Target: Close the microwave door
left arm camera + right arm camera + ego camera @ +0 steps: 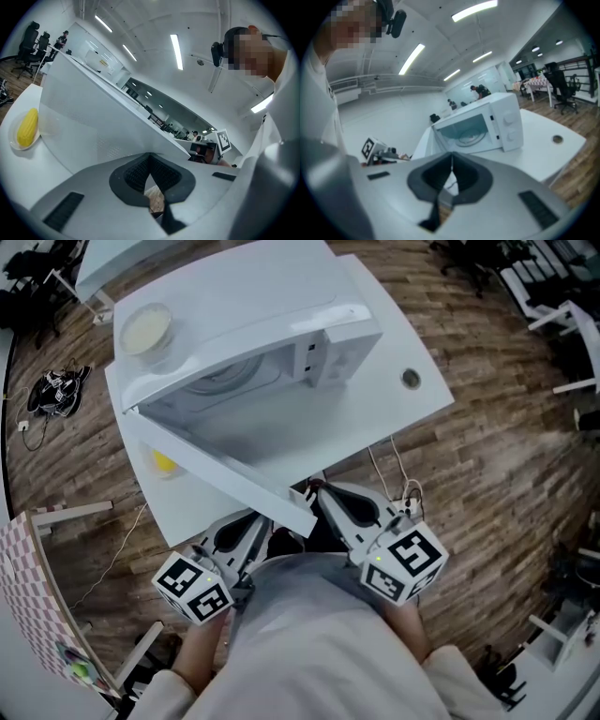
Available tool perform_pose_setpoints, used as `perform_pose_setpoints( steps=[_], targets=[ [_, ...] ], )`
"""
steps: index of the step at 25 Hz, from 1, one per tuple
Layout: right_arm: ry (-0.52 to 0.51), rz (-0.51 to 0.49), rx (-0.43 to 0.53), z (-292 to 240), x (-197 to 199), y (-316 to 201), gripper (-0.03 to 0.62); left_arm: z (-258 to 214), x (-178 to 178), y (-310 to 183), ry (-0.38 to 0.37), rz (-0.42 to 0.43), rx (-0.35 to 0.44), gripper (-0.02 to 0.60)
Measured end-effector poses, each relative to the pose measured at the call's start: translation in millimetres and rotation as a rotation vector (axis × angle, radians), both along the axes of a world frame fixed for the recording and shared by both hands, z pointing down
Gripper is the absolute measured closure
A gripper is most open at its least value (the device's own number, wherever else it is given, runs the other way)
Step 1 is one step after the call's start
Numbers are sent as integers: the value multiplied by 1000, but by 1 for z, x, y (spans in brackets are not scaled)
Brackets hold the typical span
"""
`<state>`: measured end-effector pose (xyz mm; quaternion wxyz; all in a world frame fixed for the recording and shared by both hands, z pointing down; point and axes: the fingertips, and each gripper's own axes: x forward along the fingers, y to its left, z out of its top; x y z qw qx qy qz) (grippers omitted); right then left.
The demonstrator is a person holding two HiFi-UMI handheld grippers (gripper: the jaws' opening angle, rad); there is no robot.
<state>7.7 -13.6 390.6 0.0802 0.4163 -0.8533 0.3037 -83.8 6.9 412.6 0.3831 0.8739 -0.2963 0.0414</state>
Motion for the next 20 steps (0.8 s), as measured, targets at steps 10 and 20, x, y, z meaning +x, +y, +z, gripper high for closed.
perform_pose_setpoints(
  steps=[10, 20],
  targets=[
    [-6, 3, 1, -2, 8, -11, 569, -2, 10, -11, -6, 13, -1, 565],
    [-4, -12, 13, -3, 15, -21, 569, -1, 20, -25, -4, 8, 2, 565]
  ],
)
